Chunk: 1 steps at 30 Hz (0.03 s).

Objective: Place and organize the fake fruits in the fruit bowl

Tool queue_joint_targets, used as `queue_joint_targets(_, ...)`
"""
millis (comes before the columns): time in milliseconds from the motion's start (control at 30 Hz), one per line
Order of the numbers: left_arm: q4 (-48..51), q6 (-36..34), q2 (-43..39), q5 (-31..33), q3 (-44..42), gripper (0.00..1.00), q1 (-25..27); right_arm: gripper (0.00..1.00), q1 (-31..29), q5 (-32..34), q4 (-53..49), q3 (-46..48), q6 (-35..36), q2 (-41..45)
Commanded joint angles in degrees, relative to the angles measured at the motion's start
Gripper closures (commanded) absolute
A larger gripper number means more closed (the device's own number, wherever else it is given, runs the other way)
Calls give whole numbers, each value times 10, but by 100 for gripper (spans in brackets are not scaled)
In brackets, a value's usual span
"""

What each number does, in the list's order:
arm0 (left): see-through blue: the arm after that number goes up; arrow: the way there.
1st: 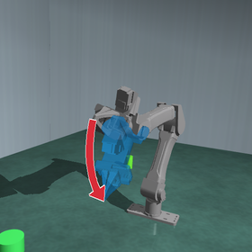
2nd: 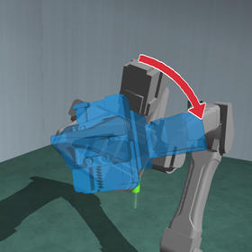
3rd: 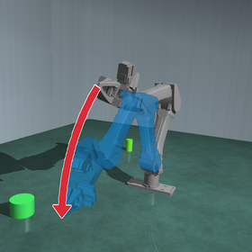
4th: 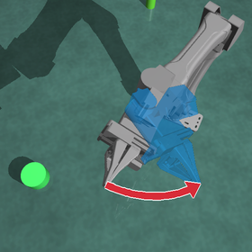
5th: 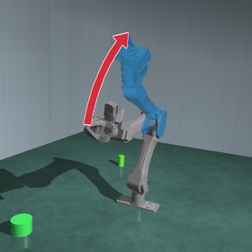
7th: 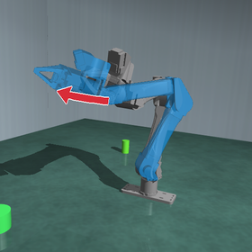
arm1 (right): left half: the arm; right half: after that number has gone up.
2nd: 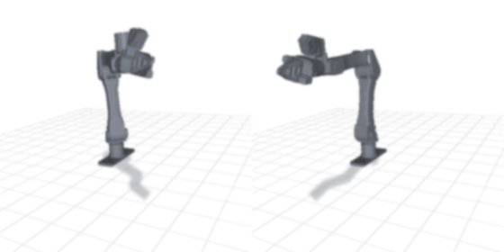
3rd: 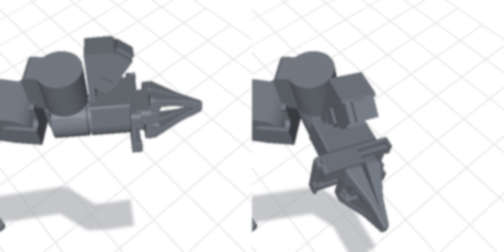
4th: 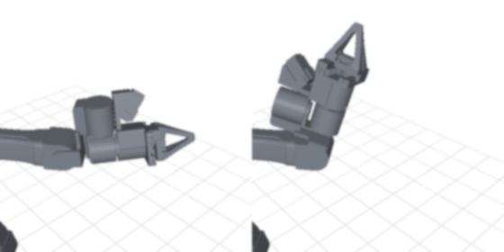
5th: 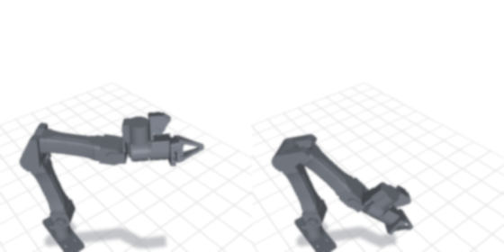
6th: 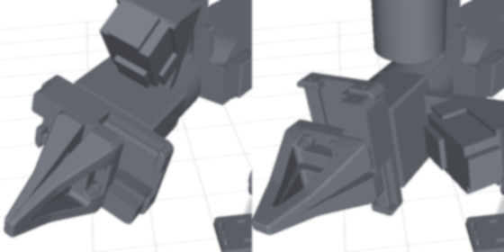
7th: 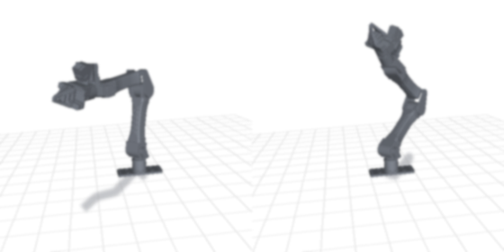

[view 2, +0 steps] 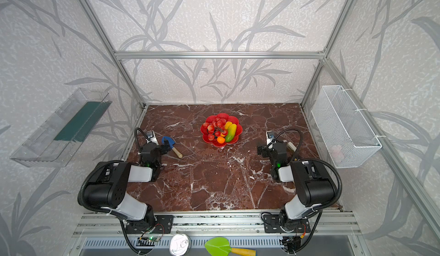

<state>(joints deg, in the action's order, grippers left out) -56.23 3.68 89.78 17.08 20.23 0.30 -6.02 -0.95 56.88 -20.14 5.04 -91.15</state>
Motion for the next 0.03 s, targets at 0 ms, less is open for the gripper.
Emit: queue_joint_targets(0,-13,3,4,10,-1,1,-3,1,6,-19,-7,-13,3,3)
